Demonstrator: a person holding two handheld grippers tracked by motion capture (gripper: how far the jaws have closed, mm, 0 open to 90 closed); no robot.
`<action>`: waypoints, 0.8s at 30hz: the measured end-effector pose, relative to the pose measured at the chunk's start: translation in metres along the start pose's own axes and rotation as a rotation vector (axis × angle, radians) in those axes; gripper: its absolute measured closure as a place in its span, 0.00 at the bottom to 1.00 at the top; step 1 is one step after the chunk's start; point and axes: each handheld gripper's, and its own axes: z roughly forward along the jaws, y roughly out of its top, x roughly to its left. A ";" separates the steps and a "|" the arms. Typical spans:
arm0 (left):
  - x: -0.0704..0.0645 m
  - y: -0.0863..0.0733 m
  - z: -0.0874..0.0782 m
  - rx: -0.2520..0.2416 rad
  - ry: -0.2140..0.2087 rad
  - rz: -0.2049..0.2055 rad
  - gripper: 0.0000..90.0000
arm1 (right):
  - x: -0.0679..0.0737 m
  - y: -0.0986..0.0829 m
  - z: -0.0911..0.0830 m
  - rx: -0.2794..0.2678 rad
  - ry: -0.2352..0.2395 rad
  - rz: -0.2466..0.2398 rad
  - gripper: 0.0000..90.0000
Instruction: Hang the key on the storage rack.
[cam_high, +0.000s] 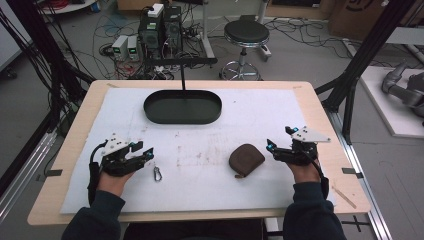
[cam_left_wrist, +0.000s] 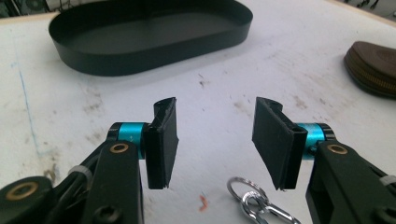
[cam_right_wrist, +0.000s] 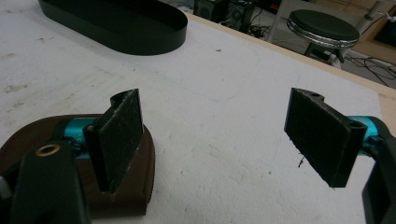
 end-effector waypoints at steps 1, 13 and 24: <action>-0.002 -0.001 -0.001 0.013 0.003 -0.005 0.55 | 0.000 0.000 0.000 0.000 0.000 0.000 0.22; -0.025 -0.019 0.014 0.234 -0.033 -0.006 0.42 | 0.000 0.000 0.000 -0.008 0.005 -0.008 0.22; -0.005 -0.021 0.014 0.309 -0.068 0.007 0.82 | 0.000 -0.001 0.000 -0.004 0.006 -0.008 0.22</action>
